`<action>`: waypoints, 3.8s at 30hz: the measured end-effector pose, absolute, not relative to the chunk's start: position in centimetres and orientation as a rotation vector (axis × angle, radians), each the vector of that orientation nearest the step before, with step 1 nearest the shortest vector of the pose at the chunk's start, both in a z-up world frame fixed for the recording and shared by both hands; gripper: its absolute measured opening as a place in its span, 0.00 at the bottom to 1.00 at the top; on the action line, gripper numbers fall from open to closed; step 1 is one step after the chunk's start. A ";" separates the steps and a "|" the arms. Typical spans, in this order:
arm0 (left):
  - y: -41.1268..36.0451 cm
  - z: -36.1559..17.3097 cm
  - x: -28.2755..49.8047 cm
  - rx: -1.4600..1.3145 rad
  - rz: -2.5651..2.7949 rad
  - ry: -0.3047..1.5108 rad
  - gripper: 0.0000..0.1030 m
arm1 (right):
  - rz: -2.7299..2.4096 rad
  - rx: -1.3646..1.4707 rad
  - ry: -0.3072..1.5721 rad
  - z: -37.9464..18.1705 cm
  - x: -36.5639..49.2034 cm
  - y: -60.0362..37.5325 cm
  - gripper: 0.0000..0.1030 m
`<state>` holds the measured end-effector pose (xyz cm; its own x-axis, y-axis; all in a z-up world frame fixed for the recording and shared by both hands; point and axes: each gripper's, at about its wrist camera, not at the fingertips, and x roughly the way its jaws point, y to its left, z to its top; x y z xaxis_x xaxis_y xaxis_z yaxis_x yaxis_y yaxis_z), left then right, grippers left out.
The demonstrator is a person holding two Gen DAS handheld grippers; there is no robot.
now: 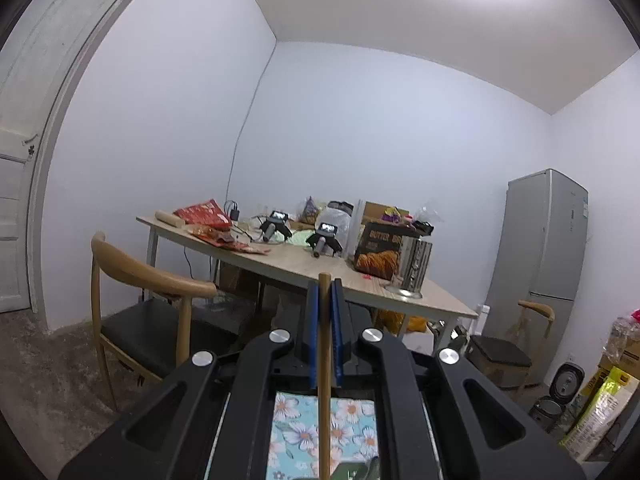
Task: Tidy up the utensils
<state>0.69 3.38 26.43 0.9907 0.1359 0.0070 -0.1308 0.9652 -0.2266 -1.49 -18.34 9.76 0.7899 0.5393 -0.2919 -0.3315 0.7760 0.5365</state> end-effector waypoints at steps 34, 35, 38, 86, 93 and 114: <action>1.6 22.7 5.7 -0.154 0.178 -0.024 0.06 | 0.472 0.525 0.533 7.8 0.2 -19.3 0.12; 1.6 22.4 5.7 -0.158 0.173 -0.014 0.06 | 0.464 0.525 0.536 7.7 0.2 -19.6 0.13; 1.7 21.4 5.4 -0.163 0.139 0.023 0.12 | 0.455 0.526 0.543 7.6 0.1 -20.1 0.15; 17.6 8.0 -7.1 -0.331 0.278 0.400 0.63 | 0.393 0.674 0.899 -0.2 5.3 -23.5 0.15; 17.8 7.4 -6.6 -0.338 0.276 0.429 0.63 | 0.382 0.708 0.846 0.6 5.2 -24.2 0.11; 18.0 4.2 -4.6 -0.436 0.224 0.560 0.63 | 0.549 0.489 0.583 16.5 -2.2 -20.2 0.05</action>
